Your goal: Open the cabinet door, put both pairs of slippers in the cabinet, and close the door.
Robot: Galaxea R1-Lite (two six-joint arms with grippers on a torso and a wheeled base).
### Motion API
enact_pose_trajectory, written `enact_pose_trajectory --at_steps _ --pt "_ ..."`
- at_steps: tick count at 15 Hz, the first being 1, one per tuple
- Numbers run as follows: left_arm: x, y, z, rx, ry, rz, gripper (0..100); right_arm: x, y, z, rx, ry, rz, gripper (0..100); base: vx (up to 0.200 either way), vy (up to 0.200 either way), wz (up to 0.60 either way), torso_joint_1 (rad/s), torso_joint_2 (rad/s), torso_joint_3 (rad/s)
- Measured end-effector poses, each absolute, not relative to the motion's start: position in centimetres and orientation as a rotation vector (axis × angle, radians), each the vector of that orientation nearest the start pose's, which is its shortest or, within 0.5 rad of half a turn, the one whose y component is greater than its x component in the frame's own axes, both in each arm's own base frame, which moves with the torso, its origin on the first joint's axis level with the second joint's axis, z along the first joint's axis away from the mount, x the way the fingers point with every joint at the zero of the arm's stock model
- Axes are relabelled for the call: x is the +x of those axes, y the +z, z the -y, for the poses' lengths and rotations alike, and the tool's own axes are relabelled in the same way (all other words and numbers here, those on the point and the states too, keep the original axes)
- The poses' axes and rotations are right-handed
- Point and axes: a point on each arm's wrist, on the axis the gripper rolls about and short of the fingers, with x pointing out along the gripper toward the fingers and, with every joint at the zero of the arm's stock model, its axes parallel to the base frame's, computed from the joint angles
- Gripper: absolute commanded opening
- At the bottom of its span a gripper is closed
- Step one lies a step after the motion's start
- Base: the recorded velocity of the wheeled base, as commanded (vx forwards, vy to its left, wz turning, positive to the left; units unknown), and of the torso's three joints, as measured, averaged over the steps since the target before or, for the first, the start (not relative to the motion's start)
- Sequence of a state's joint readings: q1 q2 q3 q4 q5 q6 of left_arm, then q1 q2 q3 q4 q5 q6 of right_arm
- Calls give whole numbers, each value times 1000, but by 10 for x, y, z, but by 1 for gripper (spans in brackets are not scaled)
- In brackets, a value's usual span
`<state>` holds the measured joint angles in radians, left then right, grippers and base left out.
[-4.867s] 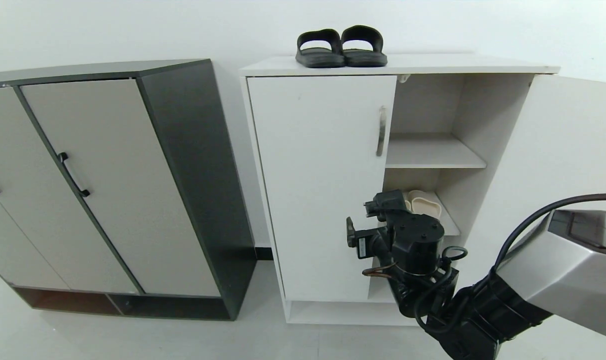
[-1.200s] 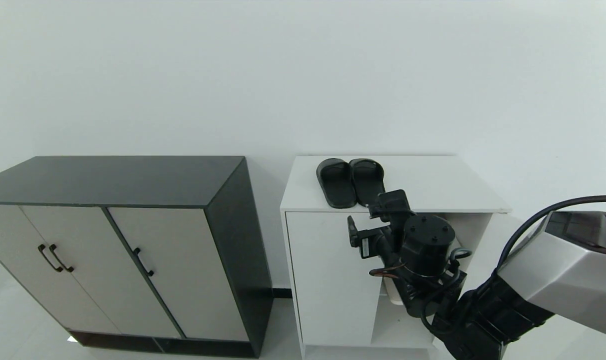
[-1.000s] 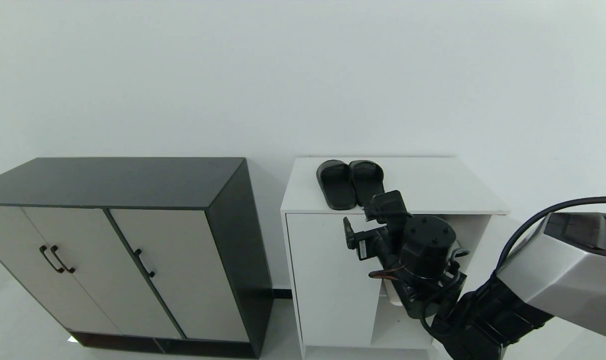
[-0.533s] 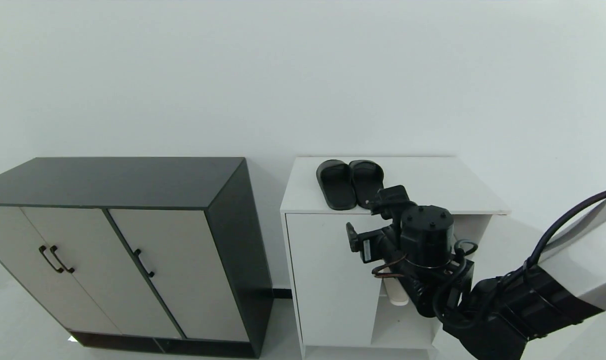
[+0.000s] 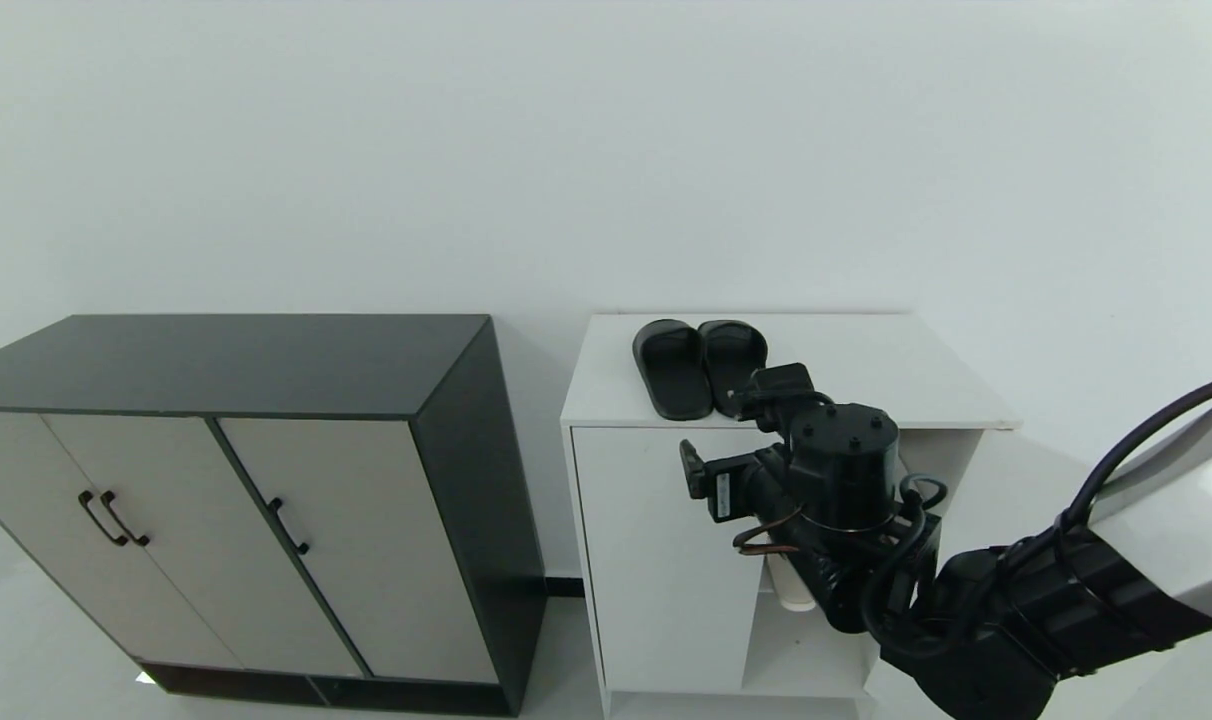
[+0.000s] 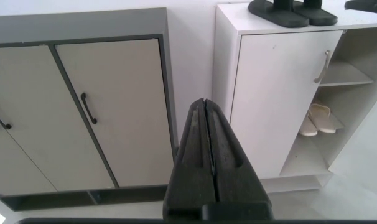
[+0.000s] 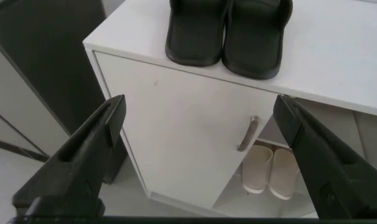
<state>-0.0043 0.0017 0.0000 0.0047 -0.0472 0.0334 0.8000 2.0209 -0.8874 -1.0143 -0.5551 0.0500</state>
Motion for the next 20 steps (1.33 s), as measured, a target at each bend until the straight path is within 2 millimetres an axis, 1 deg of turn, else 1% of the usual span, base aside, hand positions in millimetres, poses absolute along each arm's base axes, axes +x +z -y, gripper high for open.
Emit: enact_pose_trajectory --at_steps 10,12,15,18,20 --pt "-23 75 1 33 -52 -6 0 274 121 -261 -33 238 -121 100 200 0 0 3 3 2" --pt "-23 75 1 34 -52 -6 0 277 120 -262 -40 234 -156 100 200 0 0 0 0 5" --pt "-23 75 1 34 -52 -5 0 284 125 -268 -22 246 -227 100 0 0 0 0 0 0" --pt "-23 75 1 33 -52 -6 0 294 134 -268 -1 236 -233 100 0 0 0 0 0 0" --pt "-23 75 1 33 -52 -5 0 298 132 -266 7 227 -239 100 0 0 0 0 0 0"
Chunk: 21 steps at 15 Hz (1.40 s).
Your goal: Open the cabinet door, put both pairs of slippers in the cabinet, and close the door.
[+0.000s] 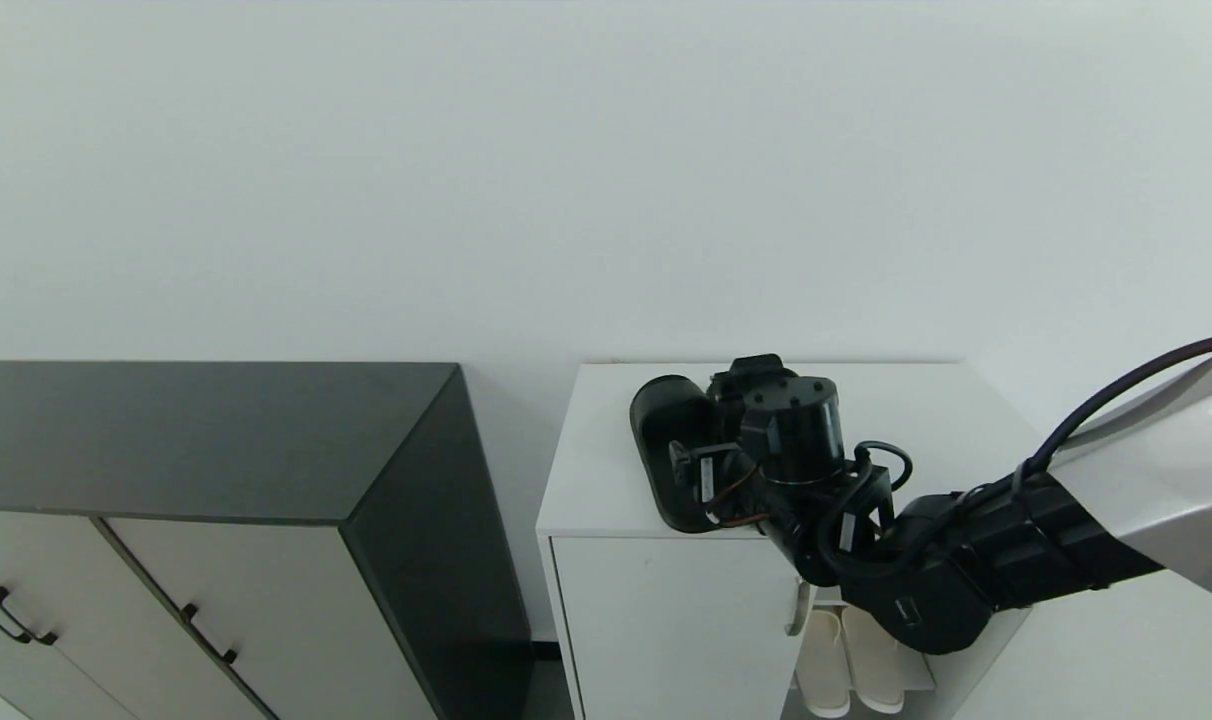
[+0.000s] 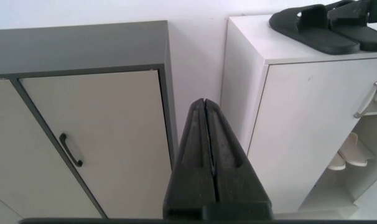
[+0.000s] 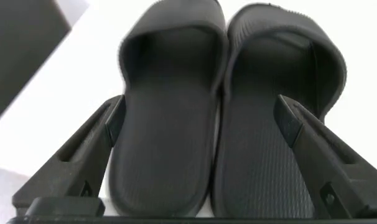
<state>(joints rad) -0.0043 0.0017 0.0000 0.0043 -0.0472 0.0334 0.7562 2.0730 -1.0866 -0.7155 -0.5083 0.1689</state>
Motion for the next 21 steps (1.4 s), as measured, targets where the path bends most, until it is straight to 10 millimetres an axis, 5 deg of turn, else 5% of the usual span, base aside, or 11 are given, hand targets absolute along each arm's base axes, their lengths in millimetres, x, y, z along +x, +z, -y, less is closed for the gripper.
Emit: enact_pose_trajectory --at_steps 12,13,21 --pt "-23 75 1 32 -52 -6 0 368 101 -280 -20 188 -131 100 0 0 0 0 0 0" --pt "-23 75 1 32 -52 -6 0 371 99 -280 -24 185 -130 0 0 0 0 0 0 0" --pt "-23 75 1 32 -52 -6 0 370 101 -279 -26 185 -131 0 0 0 0 0 0 0"
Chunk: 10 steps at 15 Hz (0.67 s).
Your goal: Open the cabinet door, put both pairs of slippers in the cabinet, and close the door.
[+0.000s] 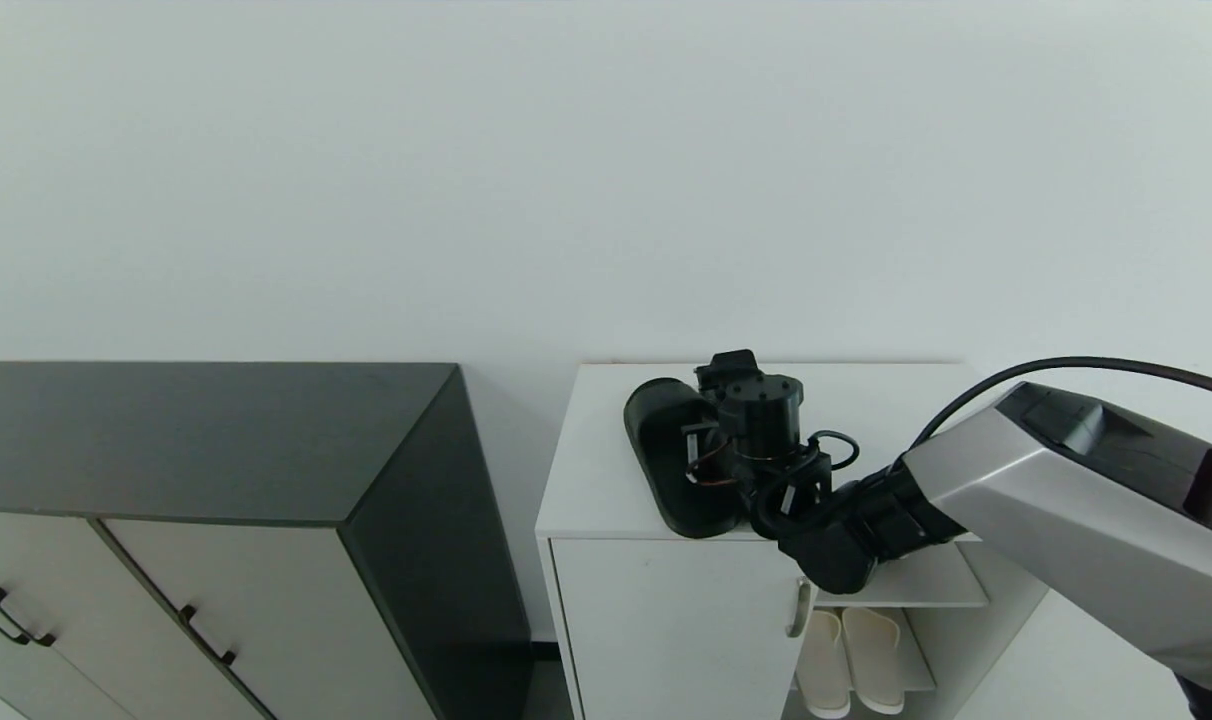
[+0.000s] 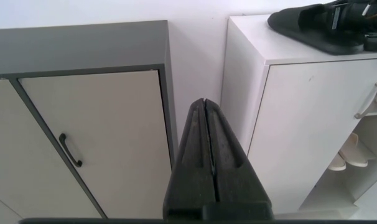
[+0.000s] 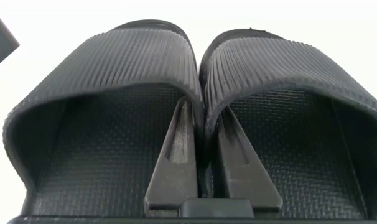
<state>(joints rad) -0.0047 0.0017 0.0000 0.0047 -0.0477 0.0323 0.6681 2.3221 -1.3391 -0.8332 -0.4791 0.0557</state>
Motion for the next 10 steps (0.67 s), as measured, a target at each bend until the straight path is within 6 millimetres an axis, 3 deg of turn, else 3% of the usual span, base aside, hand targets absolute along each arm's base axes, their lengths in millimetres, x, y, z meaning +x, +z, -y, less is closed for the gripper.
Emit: enact_pose_trajectory --at_steps 4,10 --pt "-23 75 1 32 -52 -6 0 343 121 -269 -29 209 -137 0 0 0 0 0 0 0" --pt "-23 75 1 32 -51 -5 0 261 142 -235 -66 330 -204 0 0 0 0 0 0 0"
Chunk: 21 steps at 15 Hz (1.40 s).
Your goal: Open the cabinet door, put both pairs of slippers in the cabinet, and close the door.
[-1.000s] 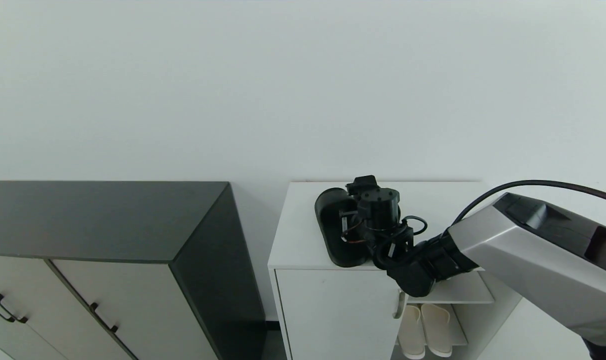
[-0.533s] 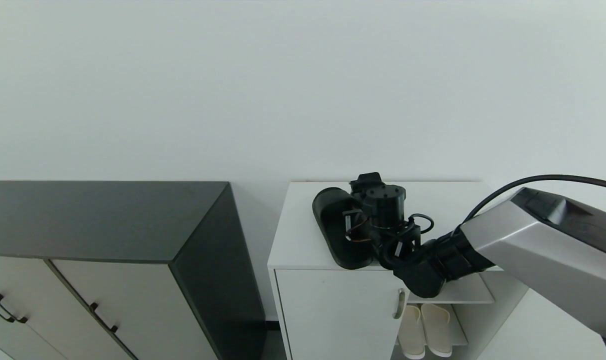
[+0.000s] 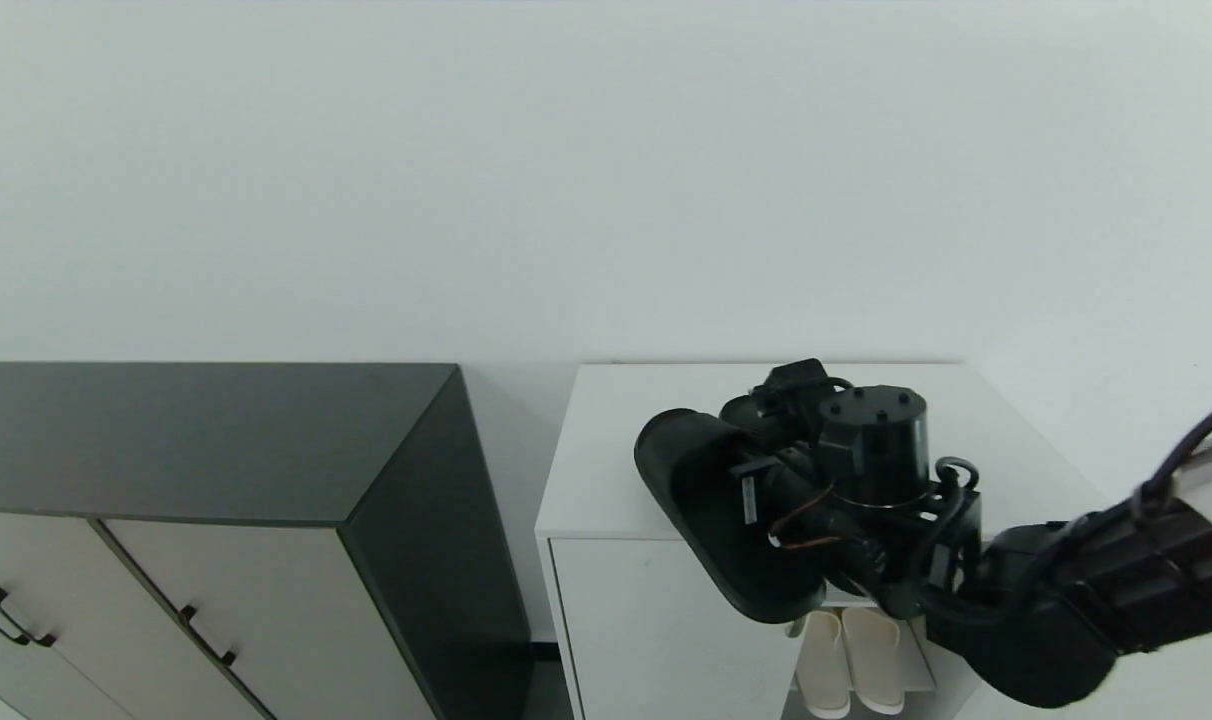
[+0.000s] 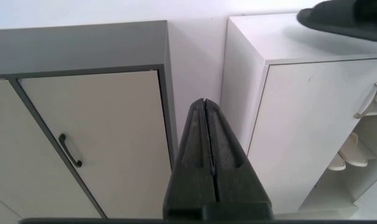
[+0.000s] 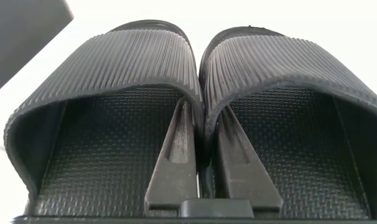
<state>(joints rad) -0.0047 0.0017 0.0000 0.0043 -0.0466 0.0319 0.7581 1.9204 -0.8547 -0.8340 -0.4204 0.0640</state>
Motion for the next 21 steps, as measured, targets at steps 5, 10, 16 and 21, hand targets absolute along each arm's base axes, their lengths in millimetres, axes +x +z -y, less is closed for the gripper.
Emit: enact_pose_trajectory --at_steps 5,10,16,21 --pt "-23 75 1 31 -50 -5 0 228 160 -221 -63 385 -192 0 0 0 0 0 0 0" --pt "-23 75 1 31 -49 -5 0 225 162 -221 -59 390 -187 0 -40 0 0 0 0 0" --pt "-23 75 1 26 -49 -6 0 225 158 -226 -63 401 -196 0 -200 0 0 3 4 2" --pt "-23 75 1 25 -50 -6 0 224 154 -229 -70 407 -207 0 -200 0 0 1 3 4"
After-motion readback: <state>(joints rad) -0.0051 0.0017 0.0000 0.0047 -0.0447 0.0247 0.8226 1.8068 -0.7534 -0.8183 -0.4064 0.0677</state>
